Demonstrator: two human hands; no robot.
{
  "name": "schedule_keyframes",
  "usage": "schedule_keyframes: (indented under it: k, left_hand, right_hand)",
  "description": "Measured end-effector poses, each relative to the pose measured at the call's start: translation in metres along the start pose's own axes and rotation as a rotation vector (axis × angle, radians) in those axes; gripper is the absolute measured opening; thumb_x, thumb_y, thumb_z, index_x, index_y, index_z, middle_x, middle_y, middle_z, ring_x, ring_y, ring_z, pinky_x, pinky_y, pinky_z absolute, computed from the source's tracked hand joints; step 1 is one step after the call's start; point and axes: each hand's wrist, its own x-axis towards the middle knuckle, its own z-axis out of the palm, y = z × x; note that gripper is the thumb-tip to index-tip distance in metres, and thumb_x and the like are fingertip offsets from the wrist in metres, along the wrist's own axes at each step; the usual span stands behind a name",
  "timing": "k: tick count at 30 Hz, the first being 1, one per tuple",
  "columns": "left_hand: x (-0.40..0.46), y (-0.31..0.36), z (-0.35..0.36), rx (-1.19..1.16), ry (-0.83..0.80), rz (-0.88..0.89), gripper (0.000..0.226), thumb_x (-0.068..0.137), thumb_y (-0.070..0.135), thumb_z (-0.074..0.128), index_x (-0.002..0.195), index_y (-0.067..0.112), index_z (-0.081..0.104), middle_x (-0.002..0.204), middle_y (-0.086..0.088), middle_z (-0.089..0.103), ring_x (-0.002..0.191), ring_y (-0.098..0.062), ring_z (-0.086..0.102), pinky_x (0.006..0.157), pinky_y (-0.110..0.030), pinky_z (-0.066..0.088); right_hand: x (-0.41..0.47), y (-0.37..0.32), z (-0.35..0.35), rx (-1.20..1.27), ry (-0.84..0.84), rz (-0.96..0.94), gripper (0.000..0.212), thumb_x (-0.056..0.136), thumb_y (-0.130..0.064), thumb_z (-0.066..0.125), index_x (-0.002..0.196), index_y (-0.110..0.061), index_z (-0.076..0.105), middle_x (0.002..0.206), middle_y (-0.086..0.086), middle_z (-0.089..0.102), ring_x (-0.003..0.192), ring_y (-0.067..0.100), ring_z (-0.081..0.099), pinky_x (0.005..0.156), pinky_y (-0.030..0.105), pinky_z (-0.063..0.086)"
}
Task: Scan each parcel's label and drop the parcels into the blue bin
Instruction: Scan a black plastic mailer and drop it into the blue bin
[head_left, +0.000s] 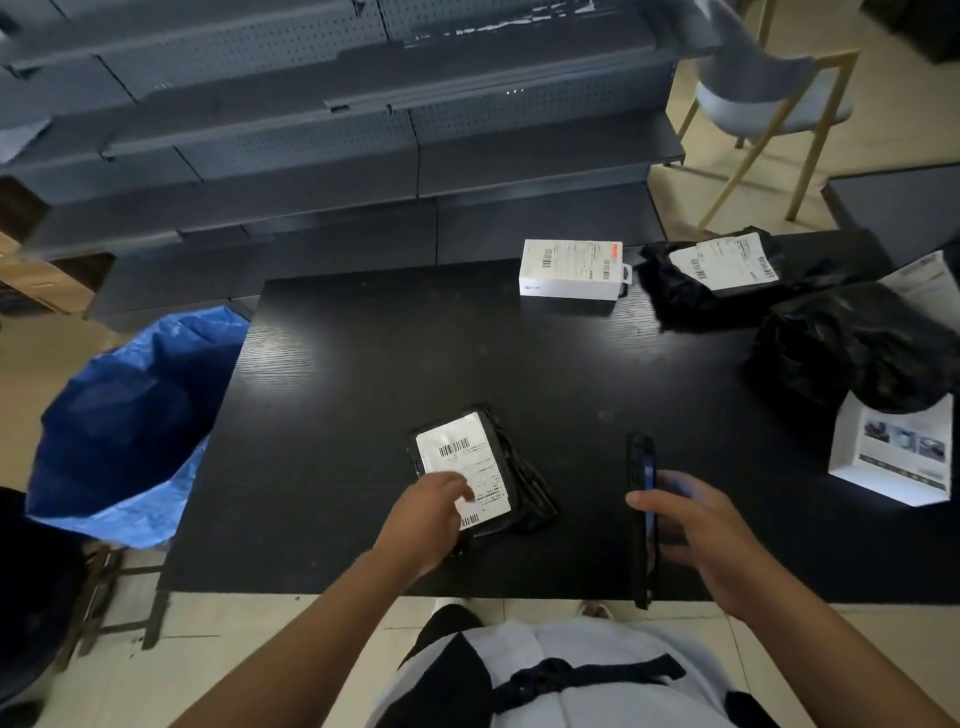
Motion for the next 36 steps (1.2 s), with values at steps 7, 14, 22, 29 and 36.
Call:
schedule_keyframes:
  k: [7, 14, 22, 29, 36]
  left_hand:
    - [0.071, -0.023, -0.037, 0.699, -0.370, 0.433, 0.106, 0.089, 0.000, 0.064, 0.159, 0.038, -0.005, 0.169, -0.003, -0.007, 0.155, -0.031, 0.002, 0.123, -0.044, 0.018]
    - [0.115, -0.013, -0.028, 1.079, -0.483, 0.891, 0.131, 0.072, 0.017, 0.087, 0.158, 0.035, -0.010, 0.168, -0.012, 0.001, 0.155, -0.034, 0.000, 0.122, -0.056, 0.005]
    - [0.128, -0.039, -0.041, 0.760, -0.446, 0.517, 0.134, 0.066, 0.055, 0.084, 0.159, 0.033, -0.011, 0.155, -0.011, 0.031, 0.141, -0.035, 0.033, 0.112, -0.056, 0.030]
    - [0.112, -0.093, -0.061, -0.048, -0.506, -0.098, 0.107, 0.088, 0.034, 0.074, 0.154, 0.053, -0.007, 0.160, -0.017, 0.009, 0.136, -0.043, 0.040, 0.111, -0.046, 0.041]
    - [0.050, -0.110, -0.032, -0.833, -0.476, -0.372, 0.095, 0.084, -0.007, 0.059, 0.138, 0.066, 0.030, 0.148, -0.011, 0.039, 0.114, -0.030, 0.060, 0.071, -0.043, 0.064]
  right_hand:
    - [-0.012, -0.004, 0.034, 0.062, 0.104, 0.004, 0.058, 0.087, -0.018, 0.076, 0.141, -0.015, 0.055, 0.119, 0.019, 0.069, 0.100, 0.035, 0.073, 0.079, 0.044, 0.061]
    - [-0.040, 0.008, 0.070, 0.106, 0.253, 0.009, 0.054, 0.082, -0.020, 0.082, 0.132, -0.016, 0.061, 0.120, 0.013, 0.070, 0.103, 0.033, 0.072, 0.086, 0.051, 0.062]
    - [-0.058, 0.034, 0.111, 0.207, 0.422, 0.023, 0.055, 0.082, -0.022, 0.083, 0.131, -0.020, 0.058, 0.129, 0.010, 0.062, 0.113, 0.029, 0.063, 0.073, 0.035, 0.056]
    - [-0.048, 0.023, 0.157, 0.144, 0.443, 0.020, 0.097, 0.052, -0.048, 0.083, 0.140, -0.018, 0.055, 0.136, 0.014, 0.060, 0.117, 0.037, 0.062, 0.092, 0.050, 0.060]
    - [-0.037, 0.015, 0.194, 0.090, 0.390, 0.038, 0.109, 0.042, -0.058, 0.086, 0.140, -0.022, 0.056, 0.139, 0.013, 0.062, 0.119, 0.041, 0.064, 0.099, 0.059, 0.056]
